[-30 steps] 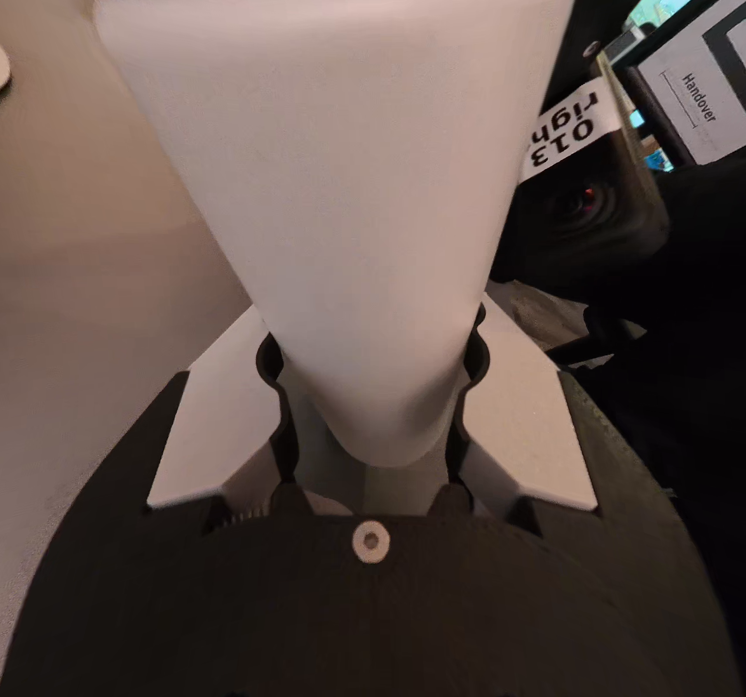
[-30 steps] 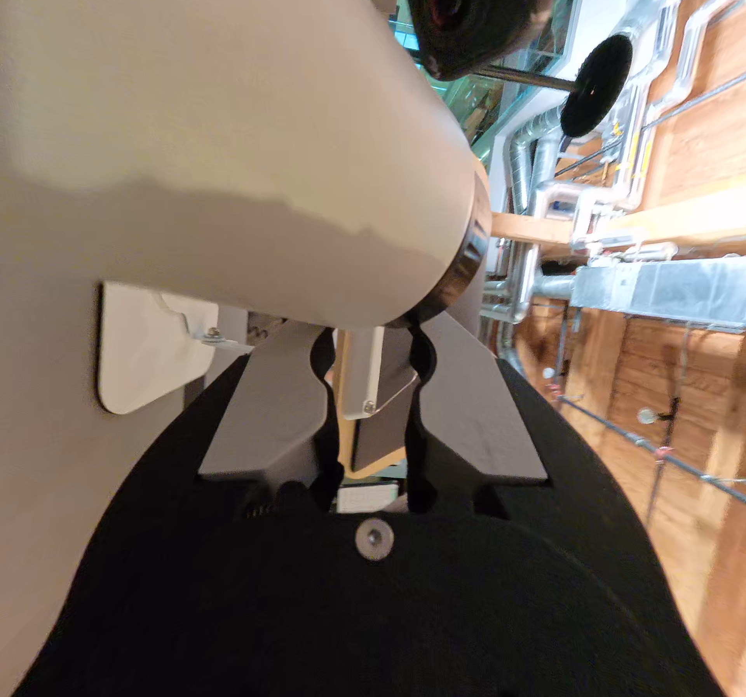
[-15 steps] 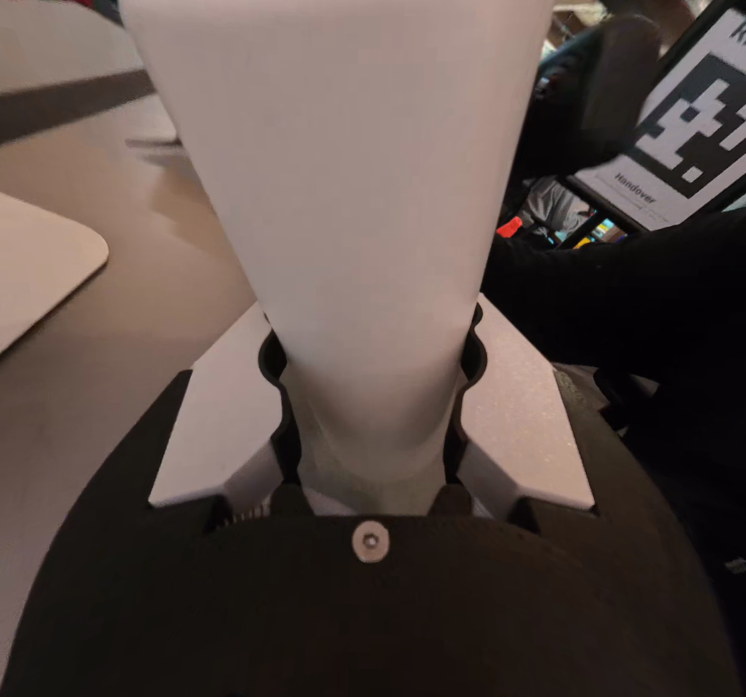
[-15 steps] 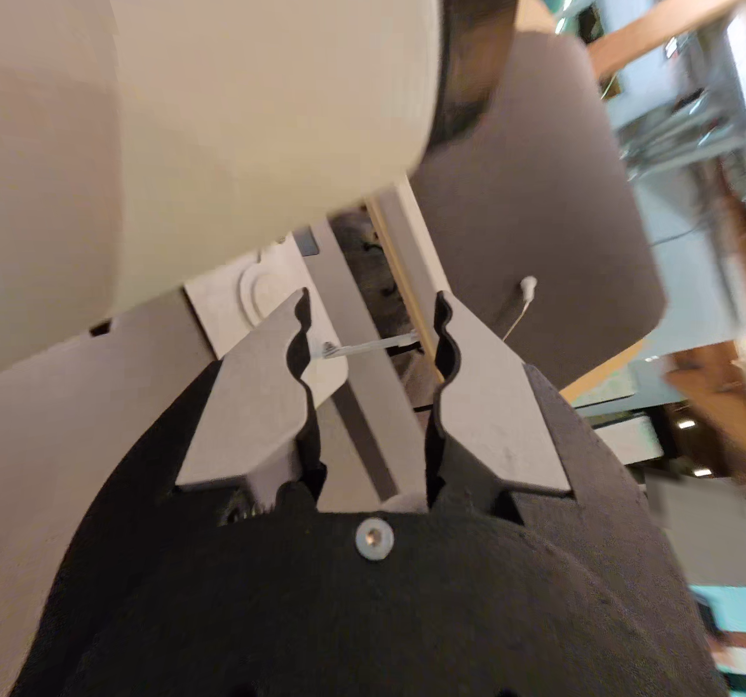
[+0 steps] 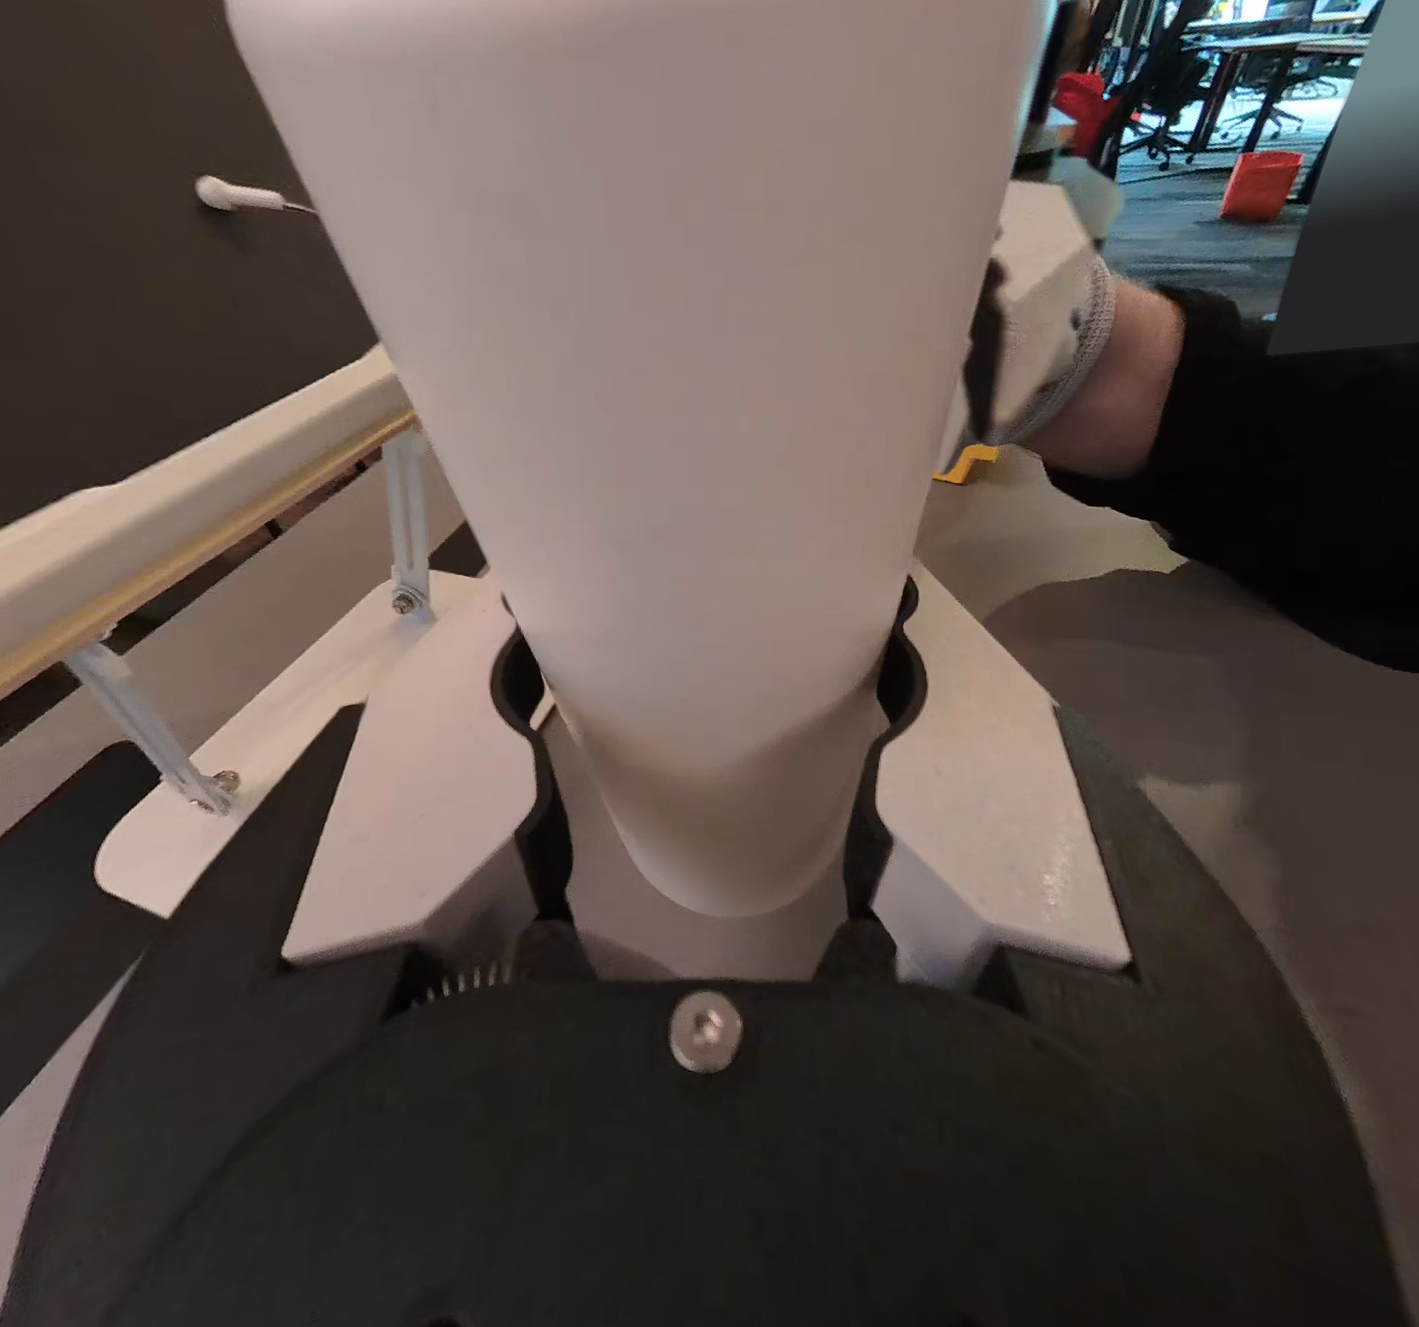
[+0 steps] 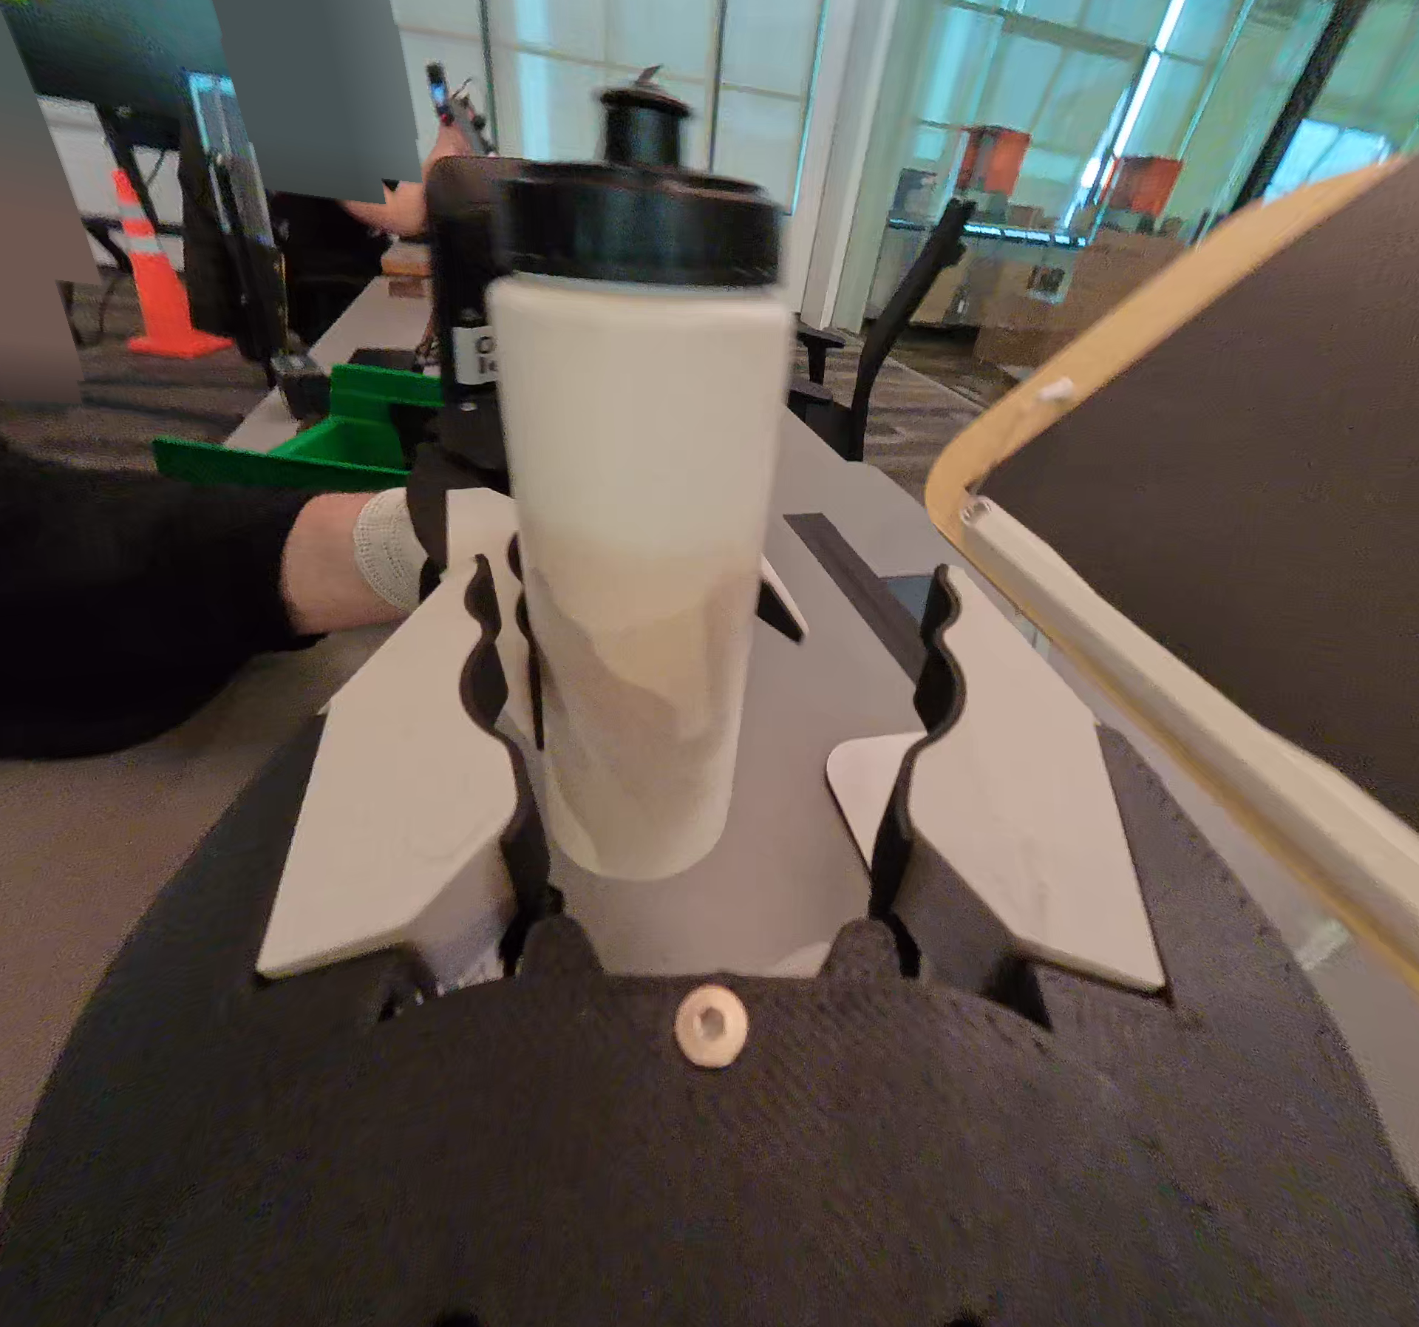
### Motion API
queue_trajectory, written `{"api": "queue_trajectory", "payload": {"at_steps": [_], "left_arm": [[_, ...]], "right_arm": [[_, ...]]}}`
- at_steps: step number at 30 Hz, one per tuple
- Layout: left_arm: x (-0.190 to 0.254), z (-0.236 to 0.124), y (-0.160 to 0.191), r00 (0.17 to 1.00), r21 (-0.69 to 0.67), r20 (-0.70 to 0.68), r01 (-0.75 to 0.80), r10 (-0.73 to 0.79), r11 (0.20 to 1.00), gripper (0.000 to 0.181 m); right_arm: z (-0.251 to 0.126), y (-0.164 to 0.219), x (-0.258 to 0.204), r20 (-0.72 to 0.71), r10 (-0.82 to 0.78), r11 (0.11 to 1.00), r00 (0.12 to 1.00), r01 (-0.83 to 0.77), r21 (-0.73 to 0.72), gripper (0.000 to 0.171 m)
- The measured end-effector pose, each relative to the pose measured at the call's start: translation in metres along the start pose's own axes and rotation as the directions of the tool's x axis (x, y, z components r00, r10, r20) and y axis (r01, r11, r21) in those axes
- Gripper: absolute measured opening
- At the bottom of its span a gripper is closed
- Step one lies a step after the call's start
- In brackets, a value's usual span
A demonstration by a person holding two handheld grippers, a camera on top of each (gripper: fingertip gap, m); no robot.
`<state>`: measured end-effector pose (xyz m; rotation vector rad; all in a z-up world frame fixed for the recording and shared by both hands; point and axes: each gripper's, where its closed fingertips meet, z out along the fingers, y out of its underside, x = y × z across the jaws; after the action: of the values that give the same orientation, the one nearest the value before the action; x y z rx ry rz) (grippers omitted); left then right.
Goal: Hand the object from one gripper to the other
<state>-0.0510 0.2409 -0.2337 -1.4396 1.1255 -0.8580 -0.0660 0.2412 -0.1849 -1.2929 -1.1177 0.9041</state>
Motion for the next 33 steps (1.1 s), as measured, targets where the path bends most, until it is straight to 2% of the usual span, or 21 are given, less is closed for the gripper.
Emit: {"api": "queue_trajectory", "payload": {"at_steps": [3, 7, 11, 18, 20, 24, 27, 30, 33], "left_arm": [[0.010, 0.007, 0.006, 0.999, -0.044, -0.019, -0.042, 0.042, 0.998, 0.089], [0.023, 0.021, 0.017, 0.993, -0.120, -0.034, -0.117, 0.114, 0.986, 0.089], [0.024, 0.023, 0.017, 0.993, -0.117, -0.030, -0.118, 0.115, 0.986, 0.089], [0.022, 0.022, 0.009, 0.997, -0.111, -0.010, -0.080, 0.079, 0.991, 0.089], [0.019, 0.019, 0.008, 0.999, -0.108, -0.012, -0.037, 0.036, 0.993, 0.089], [0.010, 0.010, 0.005, 0.976, -0.043, -0.091, 0.197, -0.200, 0.979, 0.094], [0.004, 0.005, 0.010, 0.948, -0.025, -0.130, 0.290, -0.291, 0.957, 0.096], [0.009, 0.008, 0.023, 0.929, -0.080, -0.162, 0.324, -0.333, 0.943, 0.101], [0.023, 0.015, 0.031, 0.844, -0.128, -0.256, 0.454, -0.471, 0.882, 0.103]], "right_arm": [[0.013, -0.007, -0.017, 0.005, -0.054, 0.999, 0.999, 0.054, -0.004, 0.112], [0.024, -0.009, -0.027, -0.003, -0.070, 0.997, 0.998, 0.070, 0.021, 0.098], [0.024, -0.008, -0.031, 0.021, -0.067, 0.997, 0.998, 0.067, 0.028, 0.092], [0.018, -0.019, -0.025, 0.026, -0.001, 0.996, 1.000, -0.001, 0.093, 0.092], [0.012, -0.026, -0.021, 0.001, -0.023, 0.993, 1.000, 0.023, 0.120, 0.091], [-0.002, -0.043, -0.014, -0.067, -0.117, 0.982, 0.991, 0.126, 0.142, 0.091], [-0.013, -0.056, -0.010, -0.077, -0.094, 0.978, 0.993, 0.107, 0.181, 0.091], [-0.021, -0.064, -0.003, -0.080, -0.044, 0.974, 0.996, 0.060, 0.220, 0.090], [-0.024, -0.068, -0.002, -0.082, -0.036, 0.968, 0.996, 0.055, 0.245, 0.090]]}}
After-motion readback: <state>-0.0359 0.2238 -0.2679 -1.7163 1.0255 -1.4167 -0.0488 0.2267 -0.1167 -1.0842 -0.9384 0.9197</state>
